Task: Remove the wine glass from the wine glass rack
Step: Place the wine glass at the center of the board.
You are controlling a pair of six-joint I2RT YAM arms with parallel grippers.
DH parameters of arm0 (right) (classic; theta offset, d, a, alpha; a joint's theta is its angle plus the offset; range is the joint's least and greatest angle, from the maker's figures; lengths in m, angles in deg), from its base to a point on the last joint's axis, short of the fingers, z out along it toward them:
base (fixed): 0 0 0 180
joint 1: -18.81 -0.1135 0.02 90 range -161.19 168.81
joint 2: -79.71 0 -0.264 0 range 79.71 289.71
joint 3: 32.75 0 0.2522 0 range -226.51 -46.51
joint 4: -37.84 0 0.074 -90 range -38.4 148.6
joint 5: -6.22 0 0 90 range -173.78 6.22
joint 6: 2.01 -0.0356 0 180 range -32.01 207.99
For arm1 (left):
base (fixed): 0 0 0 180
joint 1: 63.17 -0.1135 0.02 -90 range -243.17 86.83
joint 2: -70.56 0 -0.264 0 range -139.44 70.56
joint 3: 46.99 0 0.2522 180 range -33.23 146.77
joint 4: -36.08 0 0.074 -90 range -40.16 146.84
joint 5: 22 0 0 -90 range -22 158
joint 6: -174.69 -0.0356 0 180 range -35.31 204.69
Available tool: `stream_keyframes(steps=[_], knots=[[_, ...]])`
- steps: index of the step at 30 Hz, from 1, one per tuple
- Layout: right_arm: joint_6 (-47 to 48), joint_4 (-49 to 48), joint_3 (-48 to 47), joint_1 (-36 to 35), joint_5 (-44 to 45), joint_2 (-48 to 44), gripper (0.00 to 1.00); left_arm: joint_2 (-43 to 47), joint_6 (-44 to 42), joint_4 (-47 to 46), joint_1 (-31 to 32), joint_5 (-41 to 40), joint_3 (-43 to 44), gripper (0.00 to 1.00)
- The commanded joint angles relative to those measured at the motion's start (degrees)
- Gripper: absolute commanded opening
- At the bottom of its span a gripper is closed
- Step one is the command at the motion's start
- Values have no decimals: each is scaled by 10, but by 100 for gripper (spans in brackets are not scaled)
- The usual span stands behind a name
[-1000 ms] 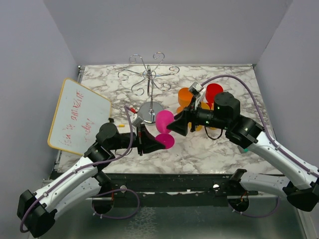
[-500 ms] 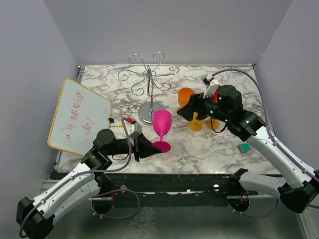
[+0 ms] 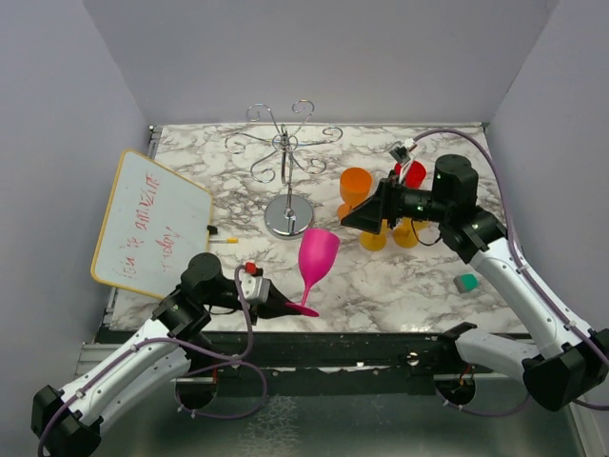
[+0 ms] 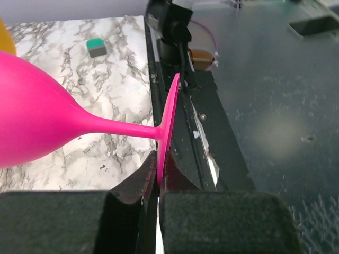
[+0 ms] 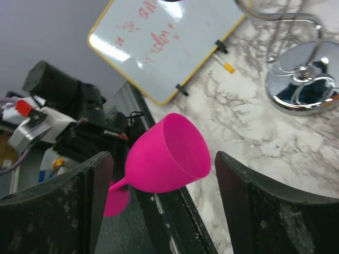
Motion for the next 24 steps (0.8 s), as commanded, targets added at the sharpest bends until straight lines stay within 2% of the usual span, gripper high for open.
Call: stream_keyframes(steps=[1, 6, 9, 12, 16, 20, 24], knots=[[-3, -48, -13, 3, -178, 33, 83, 2, -144, 76, 3, 79, 10, 0], [8, 14, -46, 2, -217, 93, 79, 3, -179, 85, 3, 111, 18, 0], [-13, -12, -43, -13, -260, 109, 76, 1, -187, 90, 3, 111, 19, 0], [17, 31, -51, -44, -226, 122, 73, -3, -195, 96, 3, 115, 22, 0], [43, 90, -60, -72, -251, 154, 57, -3, -206, 107, 2, 111, 26, 0], [37, 70, -41, -76, -247, 149, 44, 3, -206, 110, 2, 108, 23, 0], [14, 22, -25, -76, -284, 134, 36, 8, -204, 110, 2, 103, 19, 0]])
